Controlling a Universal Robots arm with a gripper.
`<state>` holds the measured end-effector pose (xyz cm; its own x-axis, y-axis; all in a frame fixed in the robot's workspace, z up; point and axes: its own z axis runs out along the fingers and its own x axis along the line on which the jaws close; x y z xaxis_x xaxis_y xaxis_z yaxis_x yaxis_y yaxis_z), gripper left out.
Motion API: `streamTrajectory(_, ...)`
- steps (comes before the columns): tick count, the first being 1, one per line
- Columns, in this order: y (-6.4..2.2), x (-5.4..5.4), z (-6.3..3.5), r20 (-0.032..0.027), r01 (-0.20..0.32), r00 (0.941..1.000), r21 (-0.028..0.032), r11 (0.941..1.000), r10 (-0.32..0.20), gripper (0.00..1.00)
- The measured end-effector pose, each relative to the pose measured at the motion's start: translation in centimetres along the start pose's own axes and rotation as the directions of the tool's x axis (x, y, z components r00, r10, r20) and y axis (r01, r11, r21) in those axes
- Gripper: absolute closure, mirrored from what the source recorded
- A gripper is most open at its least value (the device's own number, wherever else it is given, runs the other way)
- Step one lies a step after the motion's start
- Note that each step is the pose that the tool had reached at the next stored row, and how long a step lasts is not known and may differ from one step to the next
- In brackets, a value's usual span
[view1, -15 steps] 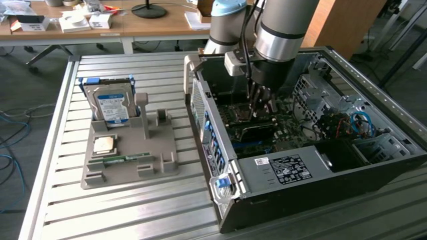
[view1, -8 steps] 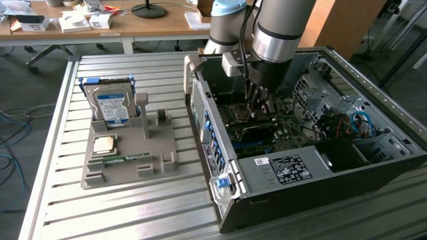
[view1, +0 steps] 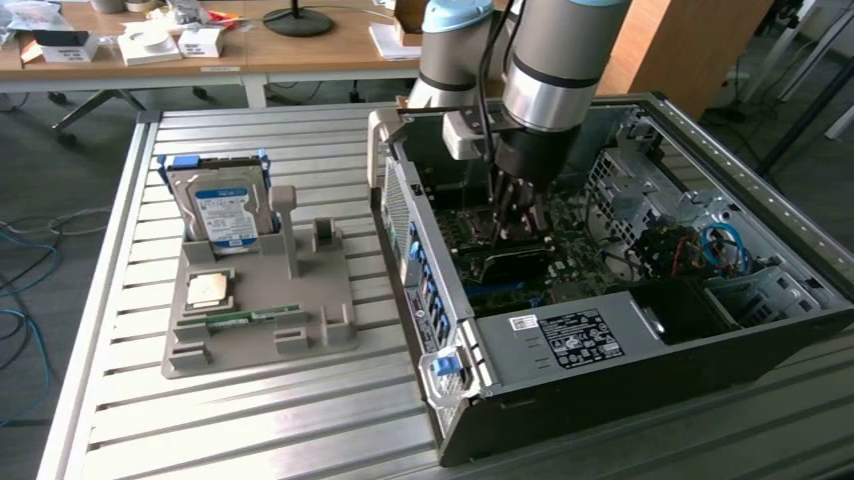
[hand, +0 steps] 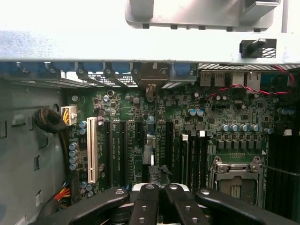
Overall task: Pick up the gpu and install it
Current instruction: 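Press down on the gpu until it lock into place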
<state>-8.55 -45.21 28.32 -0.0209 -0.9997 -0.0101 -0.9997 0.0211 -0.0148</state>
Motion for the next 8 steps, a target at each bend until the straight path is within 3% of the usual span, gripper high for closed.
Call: streamTrajectory(8, 0.01, 0.0, 0.45, -0.0003, 0.0, 1.0, 0.0, 1.0, 0.0, 0.89)
